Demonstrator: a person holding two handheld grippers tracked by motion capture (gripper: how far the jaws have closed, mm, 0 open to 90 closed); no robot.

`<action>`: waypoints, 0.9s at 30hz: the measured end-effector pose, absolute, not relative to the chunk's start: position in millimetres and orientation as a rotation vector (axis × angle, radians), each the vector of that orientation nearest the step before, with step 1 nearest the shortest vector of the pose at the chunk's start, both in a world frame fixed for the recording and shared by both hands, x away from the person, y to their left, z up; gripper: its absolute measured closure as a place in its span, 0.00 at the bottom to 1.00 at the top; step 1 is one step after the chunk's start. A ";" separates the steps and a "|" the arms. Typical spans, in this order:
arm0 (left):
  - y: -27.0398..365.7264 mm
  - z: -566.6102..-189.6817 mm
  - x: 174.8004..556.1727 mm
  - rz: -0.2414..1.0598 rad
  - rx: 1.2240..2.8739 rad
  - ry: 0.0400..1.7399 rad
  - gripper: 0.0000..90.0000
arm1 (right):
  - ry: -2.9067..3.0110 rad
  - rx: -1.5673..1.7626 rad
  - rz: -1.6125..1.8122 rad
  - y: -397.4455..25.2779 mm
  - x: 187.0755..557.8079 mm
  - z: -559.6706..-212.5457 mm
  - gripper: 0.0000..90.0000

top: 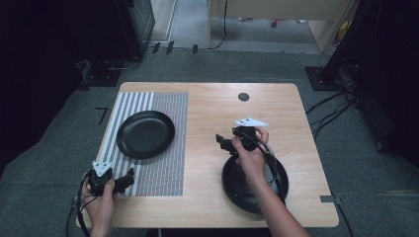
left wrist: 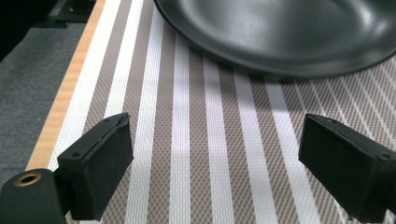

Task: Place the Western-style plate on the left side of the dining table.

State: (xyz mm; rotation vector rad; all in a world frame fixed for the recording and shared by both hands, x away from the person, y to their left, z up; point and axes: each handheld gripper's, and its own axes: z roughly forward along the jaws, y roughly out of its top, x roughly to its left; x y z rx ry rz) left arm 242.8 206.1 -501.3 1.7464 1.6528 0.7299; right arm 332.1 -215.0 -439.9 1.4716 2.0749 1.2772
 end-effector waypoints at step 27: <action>224.7 -518.2 215.2 0.718 1.781 1.662 0.10 | 1.908 1.598 1.248 -303.5 295.4 -443.5 0.30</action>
